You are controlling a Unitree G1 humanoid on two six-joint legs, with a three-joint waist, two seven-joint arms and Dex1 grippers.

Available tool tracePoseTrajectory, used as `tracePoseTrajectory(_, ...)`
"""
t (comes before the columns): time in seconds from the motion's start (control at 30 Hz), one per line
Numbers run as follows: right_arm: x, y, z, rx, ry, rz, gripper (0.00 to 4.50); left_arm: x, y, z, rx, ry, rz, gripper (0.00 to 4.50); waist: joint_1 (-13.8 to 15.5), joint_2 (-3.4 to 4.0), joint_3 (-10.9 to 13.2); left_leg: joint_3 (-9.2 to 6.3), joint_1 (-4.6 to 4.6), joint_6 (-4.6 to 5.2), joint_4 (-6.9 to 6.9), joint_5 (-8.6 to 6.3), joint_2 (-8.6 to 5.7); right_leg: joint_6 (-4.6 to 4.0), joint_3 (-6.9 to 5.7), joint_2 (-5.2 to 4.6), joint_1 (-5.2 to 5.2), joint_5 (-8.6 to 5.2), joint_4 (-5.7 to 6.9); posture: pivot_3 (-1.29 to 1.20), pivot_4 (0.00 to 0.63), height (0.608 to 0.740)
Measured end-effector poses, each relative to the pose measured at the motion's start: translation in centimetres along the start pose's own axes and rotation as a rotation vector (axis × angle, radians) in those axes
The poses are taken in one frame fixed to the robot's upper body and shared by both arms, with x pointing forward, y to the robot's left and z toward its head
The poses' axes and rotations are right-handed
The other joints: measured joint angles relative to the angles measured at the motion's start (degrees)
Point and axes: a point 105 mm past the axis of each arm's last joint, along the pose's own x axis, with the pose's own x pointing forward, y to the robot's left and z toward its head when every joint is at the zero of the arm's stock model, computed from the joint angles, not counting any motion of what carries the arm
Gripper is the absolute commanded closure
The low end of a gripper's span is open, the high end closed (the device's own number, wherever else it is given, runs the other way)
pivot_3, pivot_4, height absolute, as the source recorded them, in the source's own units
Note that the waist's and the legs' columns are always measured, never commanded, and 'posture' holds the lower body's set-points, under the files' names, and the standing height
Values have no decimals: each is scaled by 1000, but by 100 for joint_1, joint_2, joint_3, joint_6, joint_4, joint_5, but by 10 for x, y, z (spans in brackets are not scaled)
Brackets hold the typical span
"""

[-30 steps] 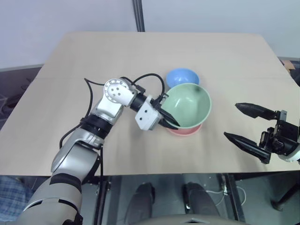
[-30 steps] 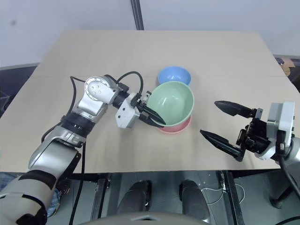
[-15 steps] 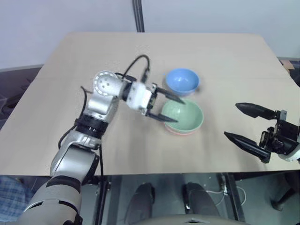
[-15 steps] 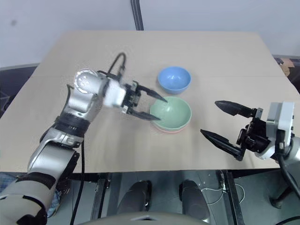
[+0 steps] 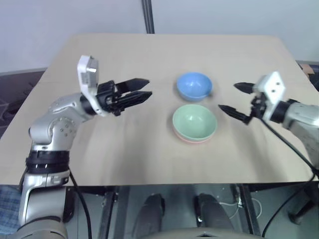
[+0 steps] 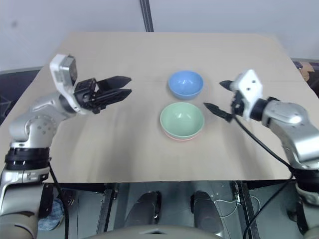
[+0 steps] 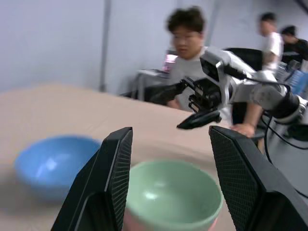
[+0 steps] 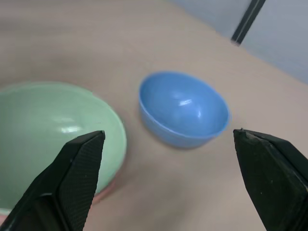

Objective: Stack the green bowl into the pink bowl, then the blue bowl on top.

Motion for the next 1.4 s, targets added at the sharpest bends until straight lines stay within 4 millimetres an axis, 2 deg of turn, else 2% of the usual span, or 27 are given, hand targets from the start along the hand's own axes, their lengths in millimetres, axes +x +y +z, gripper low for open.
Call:
tracePoseTrajectory(0.07,11,1,-2,-20,15,13,0,-5,-1,-5,-19,8,22,1831,-13,0,2,2,-3,0,-1,0,0,-1,1,-1,-5,0,0,0,150,740)
tracePoseTrajectory(0.2,55,1,4,-103,58,62,0,-16,-7,-15,-41,30,82,1831,-31,1,5,10,-16,-1,-5,1,2,-3,10,0,-36,2,15,0,150,740)
tracePoseTrajectory(0.27,65,1,4,-132,91,75,0,-19,-9,-17,-41,35,103,1831,-20,2,5,8,-21,-2,-6,1,2,-3,9,0,-40,2,14,0,150,740)
tracePoseTrajectory(0.47,84,-6,-1,-195,168,77,0,-24,-12,-20,-40,37,143,1831,10,1,5,-4,-81,-3,11,2,-5,-3,-4,-6,-85,4,15,0,150,740)
tracePoseTrajectory(0.67,100,-3,-17,-209,257,93,0,-23,-13,-21,-44,32,148,1831,-37,2,5,1,-82,-3,6,2,-4,-3,-2,-5,-93,5,17,0,150,740)
tracePoseTrajectory(0.8,108,0,-13,-215,258,98,0,-23,-13,-21,-42,31,149,1831,-35,2,5,0,-81,-3,6,2,-3,-4,-2,-4,-93,5,19,0,150,740)
tracePoseTrajectory(0.9,112,2,-12,-215,258,103,824,-23,-13,-21,-37,33,151,1771,-30,2,5,0,-81,-3,6,2,-3,-4,-2,-4,-93,5,18,0,150,740)
tracePoseTrajectory(1.03,114,4,-17,-223,273,110,2760,-23,-12,-22,-29,37,157,1771,-19,4,6,-1,-84,-3,6,2,-4,-4,-3,-5,-93,5,18,0,150,740)
tracePoseTrajectory(1.17,114,6,-18,-229,277,126,4442,-22,-10,-21,-9,39,163,1771,-25,4,6,-1,-83,-3,6,2,-4,-4,-3,-4,-94,5,18,0,150,740)
tracePoseTrajectory(1.4,113,7,-18,-248,276,132,4442,-21,-10,-21,-2,39,161,1771,-26,4,6,0,-84,-3,5,2,-4,-4,-3,-4,-96,5,18,0,150,740)
